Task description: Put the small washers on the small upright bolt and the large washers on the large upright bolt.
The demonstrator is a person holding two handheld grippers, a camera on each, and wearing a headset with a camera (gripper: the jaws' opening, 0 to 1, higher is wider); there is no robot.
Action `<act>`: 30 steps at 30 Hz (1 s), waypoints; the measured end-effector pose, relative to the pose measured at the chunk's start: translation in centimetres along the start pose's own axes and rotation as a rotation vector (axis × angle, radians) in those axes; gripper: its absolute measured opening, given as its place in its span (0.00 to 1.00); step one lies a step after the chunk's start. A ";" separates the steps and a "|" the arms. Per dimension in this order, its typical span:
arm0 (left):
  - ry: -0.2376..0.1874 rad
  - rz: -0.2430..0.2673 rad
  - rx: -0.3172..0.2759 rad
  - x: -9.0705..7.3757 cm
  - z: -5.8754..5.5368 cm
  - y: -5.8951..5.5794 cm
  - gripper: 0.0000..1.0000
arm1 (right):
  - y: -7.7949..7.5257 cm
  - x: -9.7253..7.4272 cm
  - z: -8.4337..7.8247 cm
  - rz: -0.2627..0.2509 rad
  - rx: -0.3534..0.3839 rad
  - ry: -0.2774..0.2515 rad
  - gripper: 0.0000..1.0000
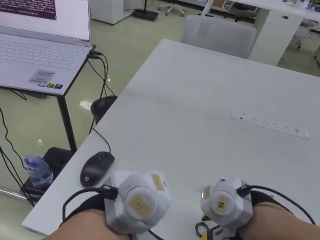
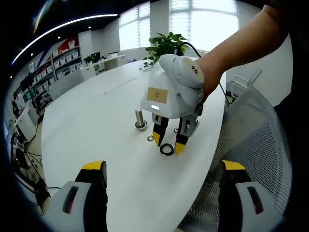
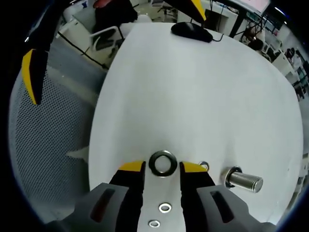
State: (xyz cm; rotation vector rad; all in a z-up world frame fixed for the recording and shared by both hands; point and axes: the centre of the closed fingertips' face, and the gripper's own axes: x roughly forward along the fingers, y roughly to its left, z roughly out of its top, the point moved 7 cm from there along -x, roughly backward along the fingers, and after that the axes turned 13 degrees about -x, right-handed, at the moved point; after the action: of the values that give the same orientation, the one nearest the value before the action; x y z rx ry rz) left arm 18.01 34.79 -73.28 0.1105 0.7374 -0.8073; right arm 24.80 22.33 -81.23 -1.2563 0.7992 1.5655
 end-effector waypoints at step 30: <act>0.019 -0.002 0.015 0.0 -0.2 -0.2 0.92 | -0.4 0.1 0.2 0.004 0.044 0.041 0.21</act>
State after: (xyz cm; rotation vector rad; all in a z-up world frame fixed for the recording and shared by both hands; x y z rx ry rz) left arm 17.71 34.73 -73.37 0.1307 0.7496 -0.8146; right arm 25.12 22.67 -81.21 -1.2595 0.8584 1.5217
